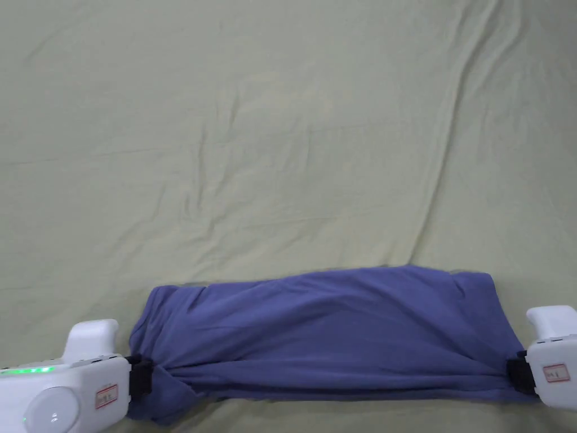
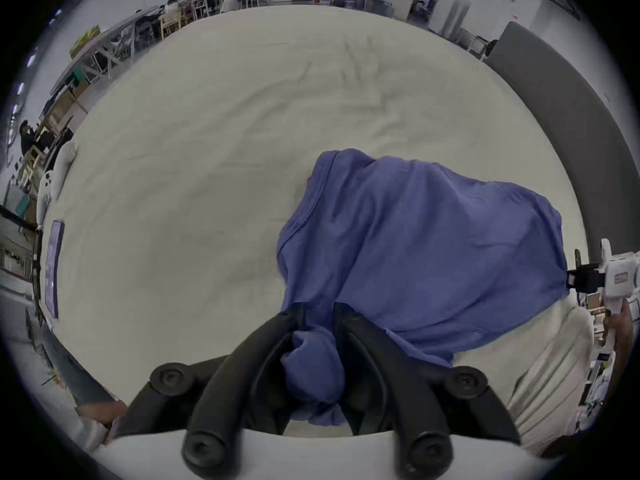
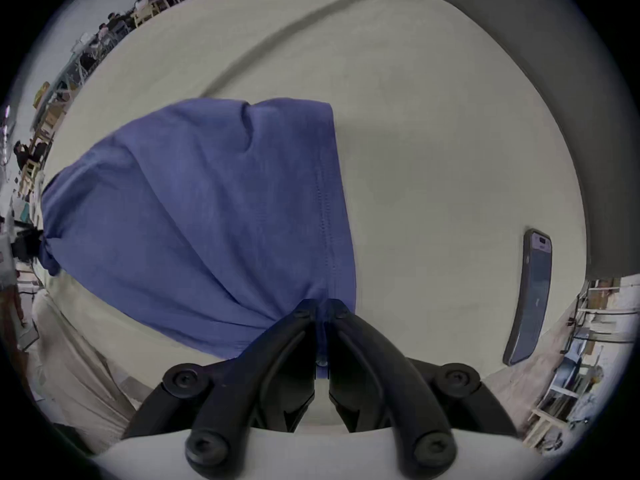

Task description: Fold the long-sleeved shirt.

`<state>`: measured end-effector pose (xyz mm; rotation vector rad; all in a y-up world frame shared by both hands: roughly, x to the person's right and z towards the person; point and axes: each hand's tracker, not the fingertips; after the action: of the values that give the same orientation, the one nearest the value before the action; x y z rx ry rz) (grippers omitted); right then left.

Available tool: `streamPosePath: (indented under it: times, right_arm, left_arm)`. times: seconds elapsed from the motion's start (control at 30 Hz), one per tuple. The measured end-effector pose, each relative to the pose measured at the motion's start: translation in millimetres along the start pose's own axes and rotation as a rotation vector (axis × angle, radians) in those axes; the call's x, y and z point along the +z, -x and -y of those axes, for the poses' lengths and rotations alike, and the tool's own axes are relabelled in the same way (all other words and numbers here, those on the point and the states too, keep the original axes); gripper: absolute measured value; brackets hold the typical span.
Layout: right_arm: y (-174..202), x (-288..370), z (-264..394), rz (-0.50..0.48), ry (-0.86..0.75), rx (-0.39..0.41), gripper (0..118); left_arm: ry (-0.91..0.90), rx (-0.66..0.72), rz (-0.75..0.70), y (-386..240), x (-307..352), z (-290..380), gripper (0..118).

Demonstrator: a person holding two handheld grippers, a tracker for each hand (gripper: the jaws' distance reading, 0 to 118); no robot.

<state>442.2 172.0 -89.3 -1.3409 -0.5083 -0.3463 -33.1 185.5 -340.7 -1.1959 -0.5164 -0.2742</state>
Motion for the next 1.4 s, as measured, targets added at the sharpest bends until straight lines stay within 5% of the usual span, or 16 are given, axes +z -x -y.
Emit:
streamPosePath:
  times: [0.1,0.13,0.17,0.2,0.23,0.3,0.4,0.43,0.47,0.5,0.63,0.77,0.8,0.87,1.23,1.4]
  right_arm:
    - [-4.2,-6.3,-6.6,0.004,0.036,0.060,7]
    - [-5.0,-1.3,-9.4,0.006,0.041,0.071,16]
    - [-6.5,8.3,-10.6,0.016,0.031,0.068,46]
    - [-5.9,22.7,-9.0,0.088,-0.050,0.077,91]
    - [-5.0,35.8,-7.4,0.136,-0.116,0.096,118]
    - [-1.8,72.9,-5.0,0.128,-0.259,0.104,118]
    - [12.4,102.3,7.7,0.030,-0.331,0.025,112]
    - [18.1,105.8,10.9,-0.029,-0.342,0.021,98]
    - [29.7,107.9,10.3,-0.071,-0.344,0.017,44]
    - [38.4,106.8,12.3,-0.104,-0.334,0.026,3]
    - [67.9,89.9,13.4,-0.369,-0.272,0.074,3]
    - [76.8,95.6,12.0,-0.403,-0.284,0.146,3]
    - [78.2,96.9,10.7,-0.408,-0.290,0.157,3]
    - [77.6,95.0,9.4,-0.455,-0.278,0.172,3]
    - [101.4,74.6,22.8,-0.801,-0.230,0.255,3]
    - [101.5,77.3,27.5,-0.834,-0.230,0.274,3]
  left_arm:
    - [0.004,-0.002,-0.012,-4.3,4.7,-4.0,15]
    - [0.004,0.020,0.004,-2.5,12.2,-6.3,28]
    - [-0.023,0.051,0.009,0.2,24.5,-7.4,82]
    - [-0.072,0.089,0.022,3.4,36.0,-7.2,118]
    - [-0.102,0.116,0.086,7.4,47.5,-6.9,118]
    - [-0.202,0.177,0.152,21.1,74.5,-15.9,118]
    - [-0.201,0.142,0.124,4.5,85.9,4.9,118]
    - [-0.143,0.098,0.081,0.0,86.3,7.2,118]
    - [-0.089,0.073,0.049,-5.3,84.0,10.4,74]
    - [-0.072,0.070,0.060,-7.2,74.0,17.5,0]
    - [-0.044,0.208,0.225,1.7,50.3,30.6,0]
    - [-0.119,0.387,0.428,66.2,52.3,16.0,1]
    - [-0.118,0.446,0.465,82.0,51.8,16.4,22]
    - [-0.076,0.520,0.527,99.1,50.1,21.0,118]
    - [0.009,0.673,0.989,85.5,-59.8,24.7,118]
    - [-0.016,0.569,0.938,58.6,-66.5,-10.9,118]
